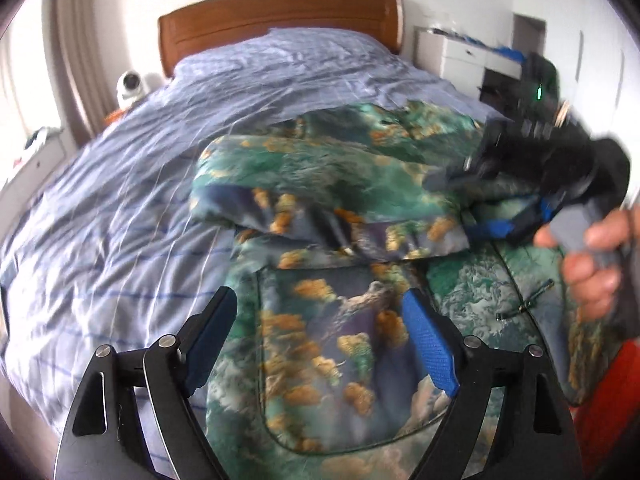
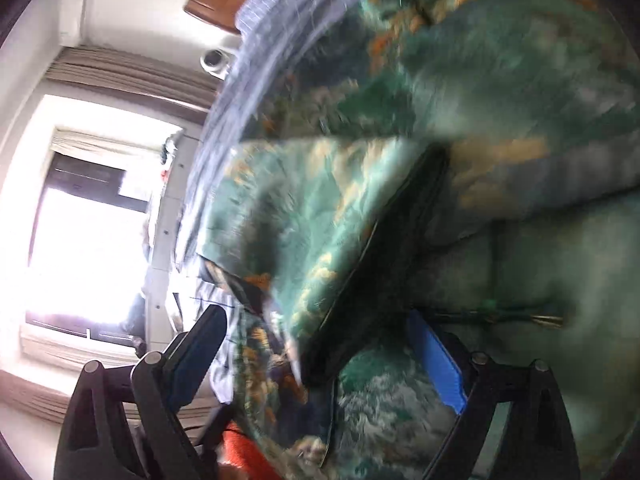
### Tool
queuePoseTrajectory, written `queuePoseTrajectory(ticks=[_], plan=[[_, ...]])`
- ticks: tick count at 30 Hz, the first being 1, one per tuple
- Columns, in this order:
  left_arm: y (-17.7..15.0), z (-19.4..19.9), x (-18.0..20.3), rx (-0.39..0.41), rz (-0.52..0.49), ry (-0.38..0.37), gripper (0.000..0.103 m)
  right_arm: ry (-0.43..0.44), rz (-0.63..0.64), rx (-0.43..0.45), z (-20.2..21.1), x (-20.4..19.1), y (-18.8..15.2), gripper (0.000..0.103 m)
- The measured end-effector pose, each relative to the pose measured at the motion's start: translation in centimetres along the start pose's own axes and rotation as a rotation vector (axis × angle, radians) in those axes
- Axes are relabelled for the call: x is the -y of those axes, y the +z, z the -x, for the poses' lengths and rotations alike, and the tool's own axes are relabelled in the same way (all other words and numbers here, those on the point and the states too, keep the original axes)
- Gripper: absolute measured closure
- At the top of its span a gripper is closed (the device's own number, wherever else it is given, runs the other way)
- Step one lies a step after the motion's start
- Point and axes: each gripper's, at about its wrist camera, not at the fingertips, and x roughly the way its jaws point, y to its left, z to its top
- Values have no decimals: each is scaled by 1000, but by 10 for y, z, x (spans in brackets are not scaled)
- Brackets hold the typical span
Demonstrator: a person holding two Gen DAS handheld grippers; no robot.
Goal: Fold large clothes
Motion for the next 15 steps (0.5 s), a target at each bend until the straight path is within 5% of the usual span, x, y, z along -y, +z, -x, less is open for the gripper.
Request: queuePoseTrajectory(ticks=[2,3,4,10,15], plan=[[-2,-1,-12,-12,61,-18,17,-39,1,1,-9,-1,0,34],[-3,-1,-16,-16,82,-23,17,-42,11,5,-11,-4,-1,66],[-3,-2,-20,-20,107,-27,17,-59,32,14,-9,-8,0,84],[2,-4,-25,-7,134,-43,17,-165,298,194,40,-56,31,87],[4,-13,-18,-22,148,-73,17,-283,350,306,73,-42,84,87]])
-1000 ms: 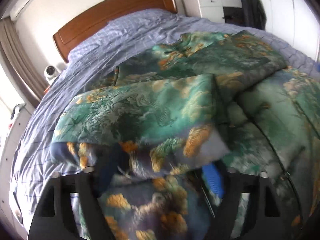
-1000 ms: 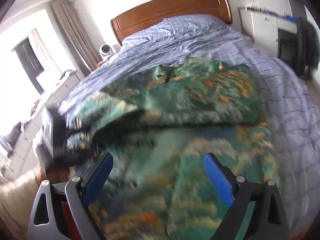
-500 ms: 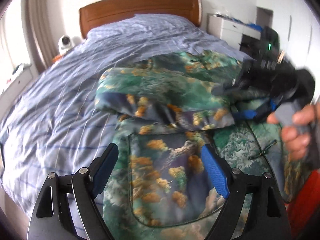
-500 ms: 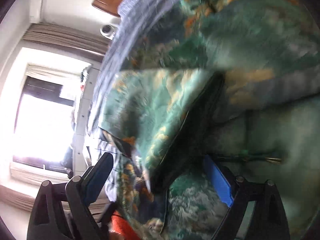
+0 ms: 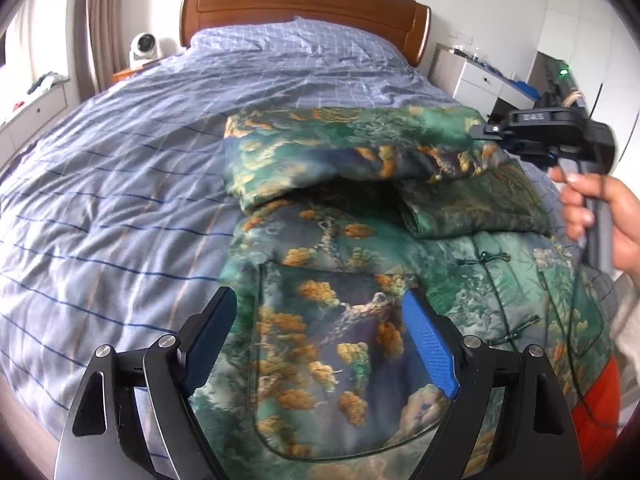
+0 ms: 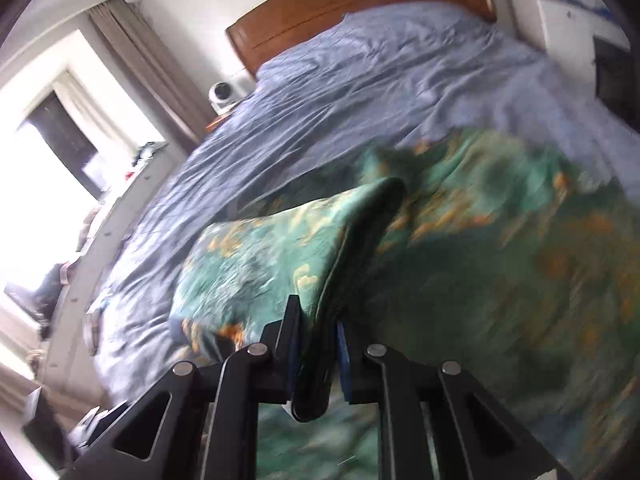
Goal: Fold large clothes
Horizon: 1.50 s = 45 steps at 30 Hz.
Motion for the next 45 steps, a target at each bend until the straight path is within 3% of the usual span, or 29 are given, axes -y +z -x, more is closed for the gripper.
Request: queuePoseTrajectory(ticks=[7,10,14,17,20,22,24,28,30,33,36,45], plan=[[4,-10,10,-40,-19,-4,17,-141,54,-70,-61,40,7,87],[6,-11,14,-66,-54,-1,17,-154,47,-77,-69,51,-7,78],[11,-19,16,-119,-85,0,17,-159,21,-112,-66,54,-10,58],[28,-21,15,-135,-65,-36,17,-218,47,-101,-45,49,-7,56],[54,-20,16,-114,-56,-71,13,-291,133,0,-14,30,-3,56],[79,-29,20,-103,-62,-76,10,-270,162,47,-4,18,1,56],[99,-41,21,-77,-67,-66,10,-187,149,49,-5,10,1,55],[130,-80,17,-36,-53,-16,10,-96,180,3,-37,-2,-4,55],[137,-108,8,-39,-28,21,11,-92,201,-44,-58,-2,-10,55],[132,-152,-5,-104,10,71,16,-133,207,-128,-88,10,-24,55],[113,-184,-19,-148,48,80,15,-104,152,-128,-91,20,-27,55],[109,-189,-17,-151,28,88,13,-102,148,-137,-99,22,-28,56]])
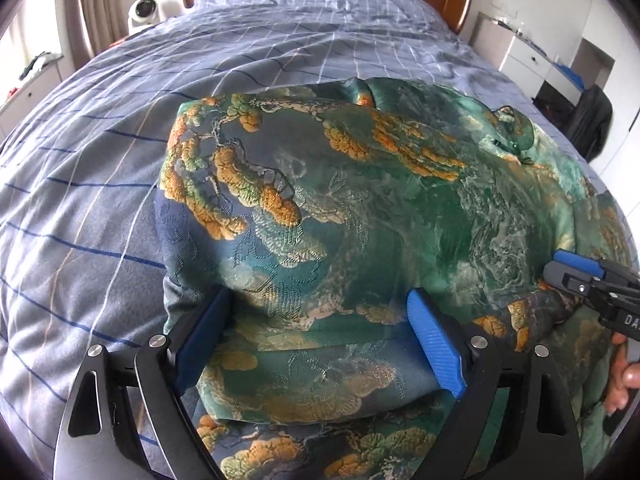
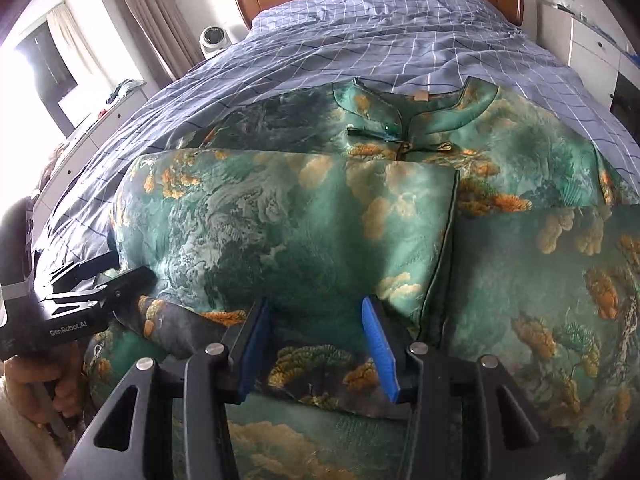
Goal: Fold large clothes
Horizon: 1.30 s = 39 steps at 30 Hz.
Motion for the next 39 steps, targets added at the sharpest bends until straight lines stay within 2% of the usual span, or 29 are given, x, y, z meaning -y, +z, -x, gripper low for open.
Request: queuePoseTrajectory(ticks=[4,6,9,12,14,17,18,21,23,28,31,36,38,39], plan=[[17,24,4,-43,-4,-9,15,14,-2,3,0,3,2,56],[33,43,4,-16,12,-60,14,19,-3,8,-2,5,0,56],[55,55,7,40,26,-87,12,20,-6,11,-2,6,-1,56],[69,38,13,57,21,-59,12,21,-6,12,-2,6,-2,55],[76,22,17,68,27,-26,16,24,-8,12,-2,6,-2,56],[84,0,20,126,21,27,16,25,-6,15,-2,5,-2,56],[84,-8,18,119,24,35,16,25,-5,17,-2,6,-3,56],[78,-46,-2,28,82,14,15,29,0,21,-2,7,-4,56],[72,-55,-11,16,126,-36,15,32,1,21,-2,7,-4,56],[68,-53,-4,21,86,-17,13,18,12,31,-4,5,-6,56],[64,-39,0,31,63,-11,13,14,17,39,-3,4,-7,56],[29,16,6,73,-21,-37,12,28,14,71,9,3,-9,55],[8,38,6,76,-43,-51,11,20,11,79,18,1,-8,50],[-4,49,7,73,-53,-63,11,13,3,82,27,-1,-9,40]])
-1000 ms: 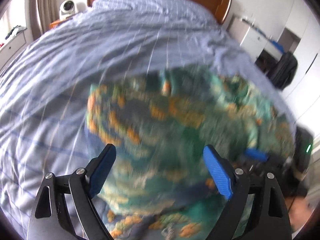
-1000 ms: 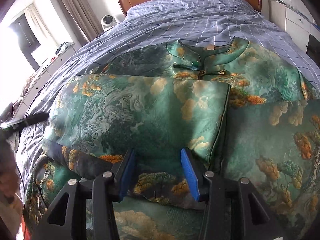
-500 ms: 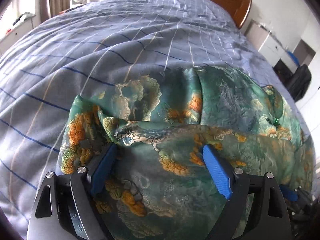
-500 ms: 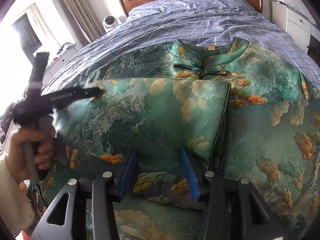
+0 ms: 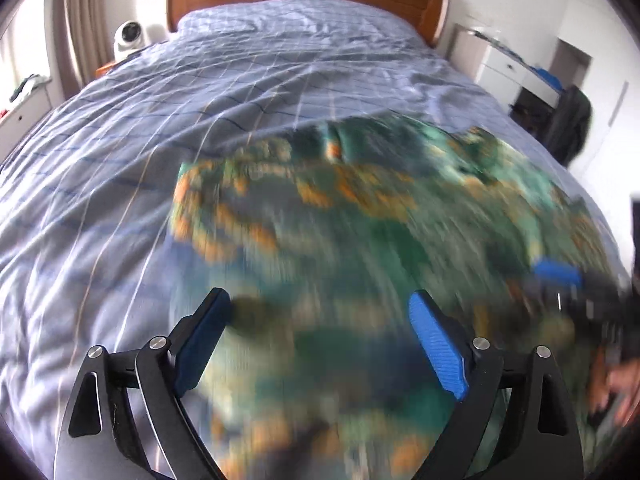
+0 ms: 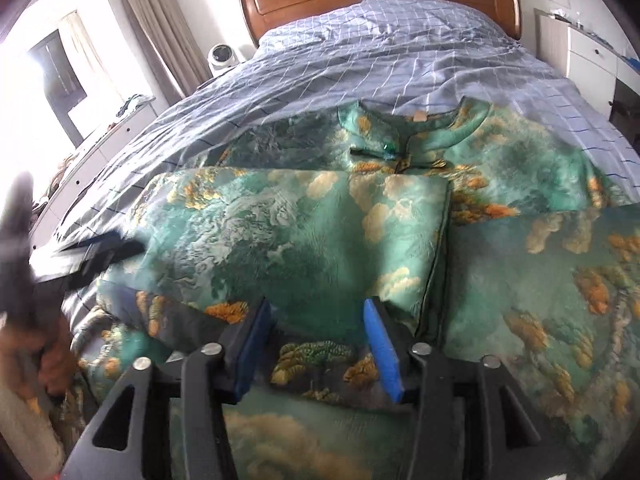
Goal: Fold large clothes
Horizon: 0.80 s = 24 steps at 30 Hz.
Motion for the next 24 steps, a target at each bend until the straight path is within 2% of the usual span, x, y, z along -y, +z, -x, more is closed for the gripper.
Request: queuePoseTrajectory(ticks=[1,3,6,9,14,16,20,24], plan=[[-14,13,3,-4,-14,-8,11,-7,-3,6,9,-3,-1,30],[-36,34,9,-1,-52,-10,11,-32,12,30,30,-10,-4,24],[-71,66,23,21,-119,-6,6,-34,60,41,65,-17,-17,24],[-95,84,33,20,-143,-12,6,-44,90,42,101,-16,-43,24],[-129,86,42,-49,-134,-39,5,-130,122,25,143,-5,-100,24],[-142,78,44,-90,-137,-25,5,-163,109,14,157,2,-126,24],[-149,81,49,-95,-154,-9,5,-194,38,6,177,18,-165,24],[-150,94,49,-93,-132,-31,5,-220,-24,34,187,28,-182,24]])
